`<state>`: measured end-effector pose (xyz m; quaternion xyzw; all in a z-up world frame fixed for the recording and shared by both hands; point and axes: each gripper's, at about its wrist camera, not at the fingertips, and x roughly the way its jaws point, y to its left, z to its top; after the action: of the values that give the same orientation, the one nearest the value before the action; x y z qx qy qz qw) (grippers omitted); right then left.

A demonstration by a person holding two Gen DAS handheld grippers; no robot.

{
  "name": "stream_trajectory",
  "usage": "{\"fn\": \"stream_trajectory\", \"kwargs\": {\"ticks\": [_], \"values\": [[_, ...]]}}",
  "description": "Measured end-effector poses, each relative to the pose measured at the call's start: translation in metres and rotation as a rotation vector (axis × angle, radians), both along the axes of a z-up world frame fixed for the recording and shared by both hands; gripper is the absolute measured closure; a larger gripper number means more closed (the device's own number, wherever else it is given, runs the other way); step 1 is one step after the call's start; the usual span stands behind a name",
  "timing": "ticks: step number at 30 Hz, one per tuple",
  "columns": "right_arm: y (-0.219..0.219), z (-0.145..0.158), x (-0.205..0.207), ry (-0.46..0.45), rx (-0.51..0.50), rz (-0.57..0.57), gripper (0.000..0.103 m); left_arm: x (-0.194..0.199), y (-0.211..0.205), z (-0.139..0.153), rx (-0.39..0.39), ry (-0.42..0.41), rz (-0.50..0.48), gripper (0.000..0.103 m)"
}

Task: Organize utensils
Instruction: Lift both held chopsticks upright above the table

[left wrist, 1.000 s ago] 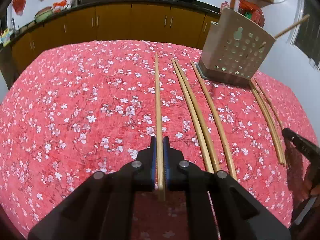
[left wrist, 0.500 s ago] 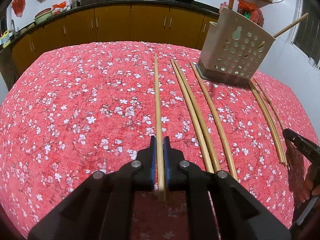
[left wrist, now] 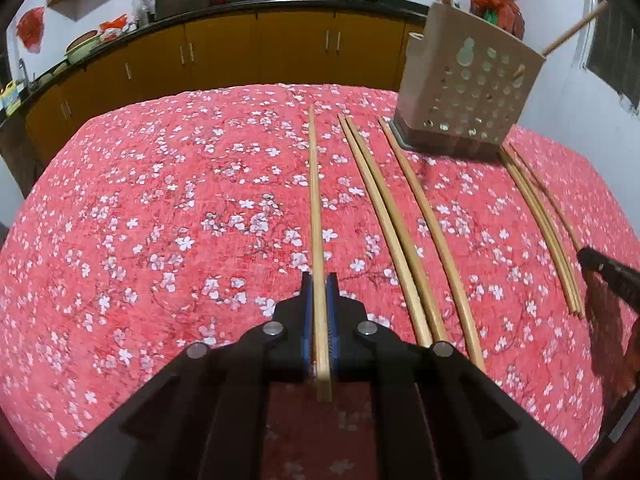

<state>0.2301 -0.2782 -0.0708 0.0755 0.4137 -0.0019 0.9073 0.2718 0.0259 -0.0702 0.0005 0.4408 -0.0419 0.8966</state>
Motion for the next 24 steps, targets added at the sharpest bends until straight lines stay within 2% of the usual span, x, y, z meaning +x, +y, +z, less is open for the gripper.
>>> {"fn": "stream_trajectory", "kwargs": {"ticks": [3, 7, 17, 24], "values": [[-0.007, 0.013, -0.007, -0.035, 0.006, -0.008, 0.095, -0.001, 0.004, 0.004, -0.007, 0.009, -0.001, 0.095], [-0.014, 0.031, -0.014, -0.081, 0.009, -0.025, 0.095, -0.006, 0.012, 0.022, -0.019, -0.024, -0.001, 0.095], [-0.028, 0.078, -0.026, -0.216, 0.015, -0.059, 0.095, -0.022, 0.027, 0.088, -0.05, -0.184, 0.004, 0.095], [-0.031, 0.111, -0.032, -0.336, 0.011, -0.074, 0.095, -0.035, 0.038, 0.138, -0.118, -0.343, 0.021, 0.095]]}}
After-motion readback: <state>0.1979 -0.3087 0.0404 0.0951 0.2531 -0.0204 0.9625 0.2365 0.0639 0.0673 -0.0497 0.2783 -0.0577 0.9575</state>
